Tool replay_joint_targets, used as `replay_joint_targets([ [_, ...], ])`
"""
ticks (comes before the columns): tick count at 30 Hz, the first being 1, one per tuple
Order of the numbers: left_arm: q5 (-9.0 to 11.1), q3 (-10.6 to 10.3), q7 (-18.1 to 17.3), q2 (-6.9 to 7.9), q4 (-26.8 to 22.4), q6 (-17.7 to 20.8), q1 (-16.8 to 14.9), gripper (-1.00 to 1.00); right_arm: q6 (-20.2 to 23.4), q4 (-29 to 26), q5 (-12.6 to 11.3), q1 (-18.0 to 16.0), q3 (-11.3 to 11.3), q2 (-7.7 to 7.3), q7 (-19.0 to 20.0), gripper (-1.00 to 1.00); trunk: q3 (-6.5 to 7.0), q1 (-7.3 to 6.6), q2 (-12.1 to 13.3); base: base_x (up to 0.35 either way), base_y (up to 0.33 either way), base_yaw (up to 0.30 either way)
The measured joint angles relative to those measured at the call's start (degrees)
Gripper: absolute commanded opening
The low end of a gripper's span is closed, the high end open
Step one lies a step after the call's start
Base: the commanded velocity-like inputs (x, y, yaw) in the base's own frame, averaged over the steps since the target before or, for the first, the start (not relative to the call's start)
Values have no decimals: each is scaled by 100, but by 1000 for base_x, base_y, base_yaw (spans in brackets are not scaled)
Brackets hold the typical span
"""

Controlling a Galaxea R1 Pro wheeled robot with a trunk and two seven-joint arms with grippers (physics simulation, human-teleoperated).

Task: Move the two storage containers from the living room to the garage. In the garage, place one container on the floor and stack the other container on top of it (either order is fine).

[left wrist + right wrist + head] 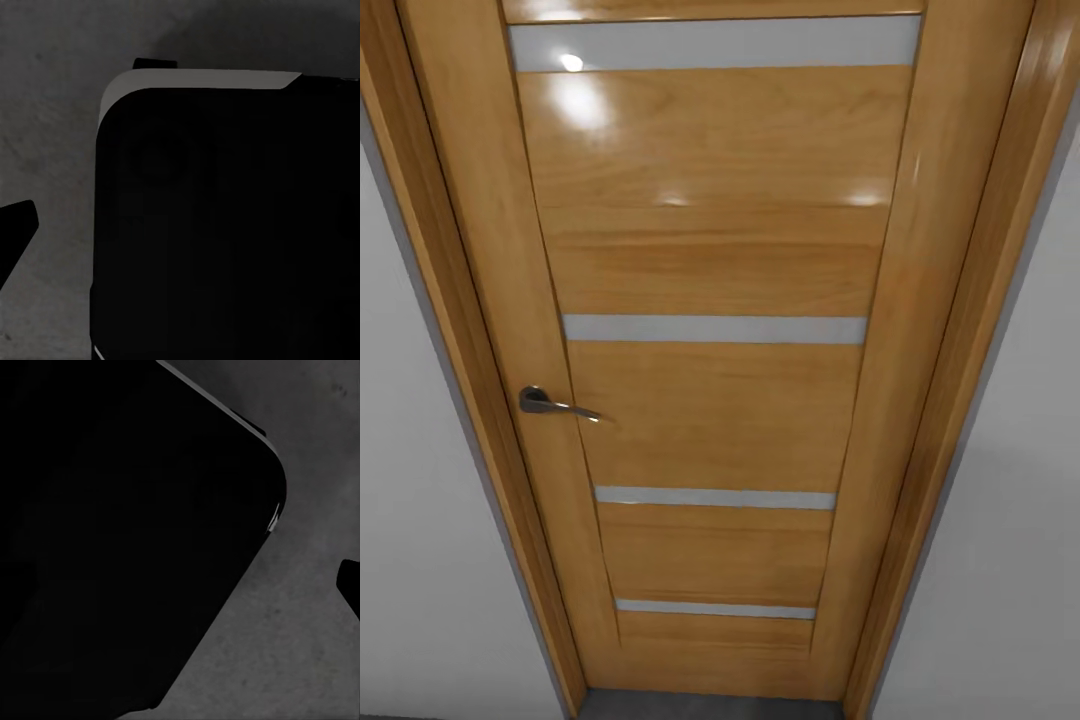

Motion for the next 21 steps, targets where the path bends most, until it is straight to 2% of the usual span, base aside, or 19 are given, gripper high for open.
replay_joint_targets([
  [21, 0, 1, -1, 0, 0, 0, 0, 100, 0, 0, 0, 0, 0, 0, 0, 100, 0, 0, 0, 0, 41, 0],
])
